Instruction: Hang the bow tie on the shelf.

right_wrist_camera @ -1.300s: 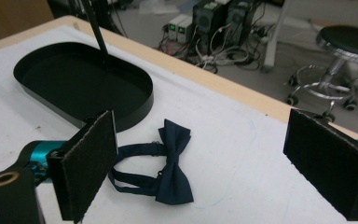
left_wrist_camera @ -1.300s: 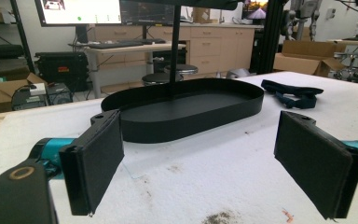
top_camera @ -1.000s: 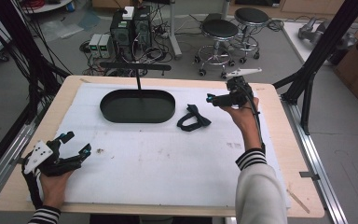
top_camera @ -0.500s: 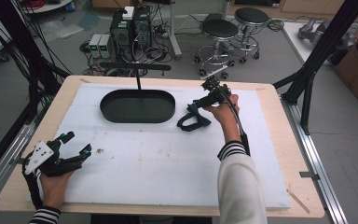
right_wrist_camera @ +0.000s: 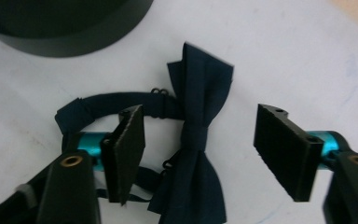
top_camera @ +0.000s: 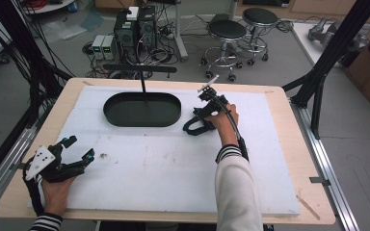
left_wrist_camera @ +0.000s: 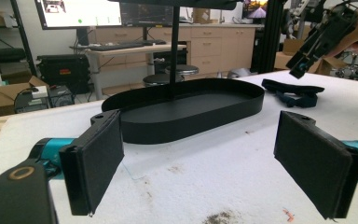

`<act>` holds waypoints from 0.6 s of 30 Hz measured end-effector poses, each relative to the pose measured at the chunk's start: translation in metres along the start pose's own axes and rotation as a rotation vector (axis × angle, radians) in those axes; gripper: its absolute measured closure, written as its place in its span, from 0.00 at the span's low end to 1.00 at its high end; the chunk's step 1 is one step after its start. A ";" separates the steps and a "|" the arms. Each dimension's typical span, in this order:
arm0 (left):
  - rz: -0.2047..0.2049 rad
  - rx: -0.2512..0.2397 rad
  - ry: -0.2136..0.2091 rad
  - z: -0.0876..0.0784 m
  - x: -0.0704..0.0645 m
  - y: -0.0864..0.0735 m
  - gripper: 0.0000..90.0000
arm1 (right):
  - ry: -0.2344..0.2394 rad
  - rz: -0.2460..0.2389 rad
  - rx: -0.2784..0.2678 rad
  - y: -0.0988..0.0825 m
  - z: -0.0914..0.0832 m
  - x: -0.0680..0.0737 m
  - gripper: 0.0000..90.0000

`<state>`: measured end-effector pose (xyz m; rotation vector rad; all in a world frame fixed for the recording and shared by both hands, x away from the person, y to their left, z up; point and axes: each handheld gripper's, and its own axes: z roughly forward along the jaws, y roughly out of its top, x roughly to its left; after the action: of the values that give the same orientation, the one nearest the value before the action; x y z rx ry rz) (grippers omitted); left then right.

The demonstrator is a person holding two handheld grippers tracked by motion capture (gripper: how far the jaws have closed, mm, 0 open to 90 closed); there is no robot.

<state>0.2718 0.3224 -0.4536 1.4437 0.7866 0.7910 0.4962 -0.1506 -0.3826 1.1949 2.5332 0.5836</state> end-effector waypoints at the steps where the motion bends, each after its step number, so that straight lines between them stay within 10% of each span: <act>1: 0.001 0.000 0.000 0.000 0.000 0.000 0.18 | 0.003 0.000 0.013 0.000 0.002 0.000 0.39; 18: 0.003 -0.004 -0.001 0.000 0.000 0.000 0.18 | -0.027 -0.040 0.140 -0.002 0.026 0.007 0.60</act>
<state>0.2715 0.3222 -0.4537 1.4422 0.7822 0.7939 0.5014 -0.1398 -0.4068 1.1867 2.6049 0.3828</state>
